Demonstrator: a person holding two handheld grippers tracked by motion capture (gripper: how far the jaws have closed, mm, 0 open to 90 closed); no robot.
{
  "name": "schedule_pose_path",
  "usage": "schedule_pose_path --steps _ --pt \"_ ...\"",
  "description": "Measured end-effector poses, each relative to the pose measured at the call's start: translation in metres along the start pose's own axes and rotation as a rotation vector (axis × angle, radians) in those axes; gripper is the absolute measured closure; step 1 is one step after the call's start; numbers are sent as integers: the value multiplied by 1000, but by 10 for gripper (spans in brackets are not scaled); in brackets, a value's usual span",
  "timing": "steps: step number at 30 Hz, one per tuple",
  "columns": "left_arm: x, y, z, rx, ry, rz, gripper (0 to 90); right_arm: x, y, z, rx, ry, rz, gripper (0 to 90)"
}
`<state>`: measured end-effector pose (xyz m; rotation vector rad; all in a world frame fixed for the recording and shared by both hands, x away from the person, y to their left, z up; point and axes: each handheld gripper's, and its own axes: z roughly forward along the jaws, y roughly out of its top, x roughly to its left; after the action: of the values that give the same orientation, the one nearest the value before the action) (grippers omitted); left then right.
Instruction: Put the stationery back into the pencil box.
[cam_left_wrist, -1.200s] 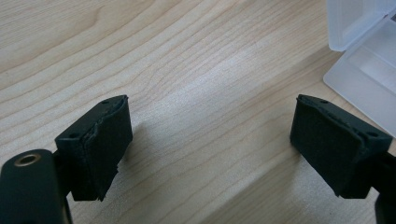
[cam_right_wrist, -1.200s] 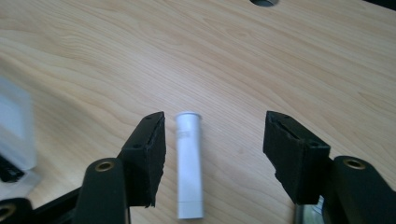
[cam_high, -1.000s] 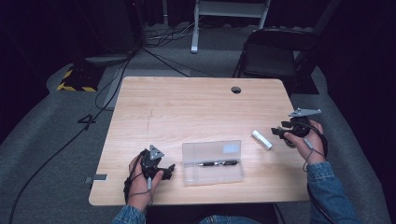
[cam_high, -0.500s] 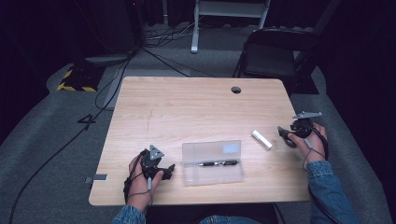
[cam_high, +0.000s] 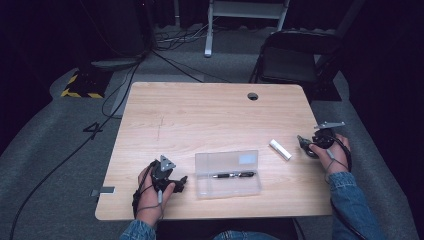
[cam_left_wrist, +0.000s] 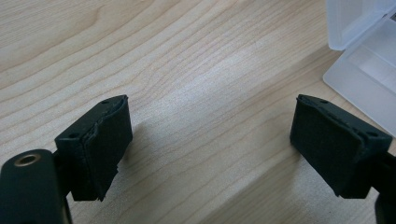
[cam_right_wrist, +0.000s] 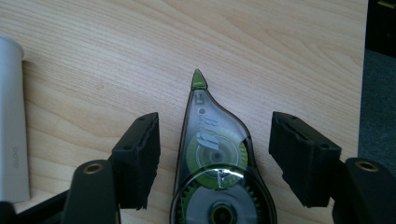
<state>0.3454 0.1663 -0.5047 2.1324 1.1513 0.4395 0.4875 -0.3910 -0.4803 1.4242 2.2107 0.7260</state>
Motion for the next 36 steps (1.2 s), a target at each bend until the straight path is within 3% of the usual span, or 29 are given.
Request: schedule_pose_path --steps 7,19,36 --pt "0 0 0 0 0 0 133 -1 -2 4 8 13 17 350" --pt "0 0 0 0 0 0 133 1 -2 2 13 53 23 520" --pt "0 0 0 0 0 0 133 2 -2 1 19 50 29 535"
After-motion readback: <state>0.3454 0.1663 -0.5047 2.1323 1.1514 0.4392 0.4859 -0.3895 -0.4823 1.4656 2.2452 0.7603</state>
